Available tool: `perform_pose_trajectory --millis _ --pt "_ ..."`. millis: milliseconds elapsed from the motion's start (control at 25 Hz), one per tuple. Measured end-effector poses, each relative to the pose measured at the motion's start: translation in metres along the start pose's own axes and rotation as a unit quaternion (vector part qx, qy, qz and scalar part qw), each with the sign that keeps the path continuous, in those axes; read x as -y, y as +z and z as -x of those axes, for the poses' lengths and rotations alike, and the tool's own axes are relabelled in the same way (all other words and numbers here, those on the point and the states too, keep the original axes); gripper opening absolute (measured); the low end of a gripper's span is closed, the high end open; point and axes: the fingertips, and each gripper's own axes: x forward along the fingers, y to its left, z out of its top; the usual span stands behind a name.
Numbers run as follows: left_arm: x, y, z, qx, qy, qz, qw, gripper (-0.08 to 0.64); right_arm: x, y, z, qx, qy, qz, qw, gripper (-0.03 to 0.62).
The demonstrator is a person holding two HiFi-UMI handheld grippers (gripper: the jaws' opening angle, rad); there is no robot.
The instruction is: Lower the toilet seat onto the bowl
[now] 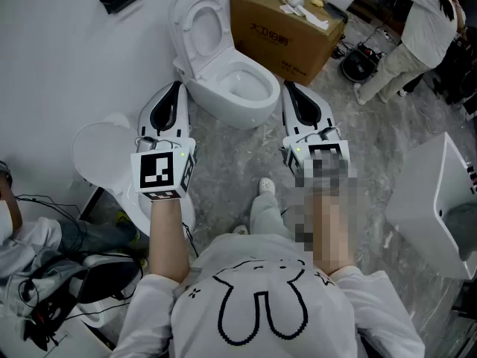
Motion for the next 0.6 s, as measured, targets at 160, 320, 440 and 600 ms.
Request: perform_pose_trajectory --millis 160,320,440,600 --pt "-0.009 0.001 0.005 0.002 0.01 0.0 0.9999 0.009 0.002 0.003 0.0 -0.002 0.003 0.011 1.0 0.028" --pt "-0.018 -0.004 0.004 0.001 0.015 0.006 0.9999 0.009 0.003 0.003 -0.005 0.001 -0.002 0.002 1.0 0.028" --pt "-0.024 -0.013 -0.005 -0.005 0.013 0.013 0.9998 0.009 0.003 0.0 -0.015 -0.002 0.0 0.005 1.0 0.028" --pt "-0.03 -0.02 -0.024 -0.009 0.01 0.015 0.9998 0.009 0.009 -0.009 -0.035 -0.012 0.001 0.006 1.0 0.028"
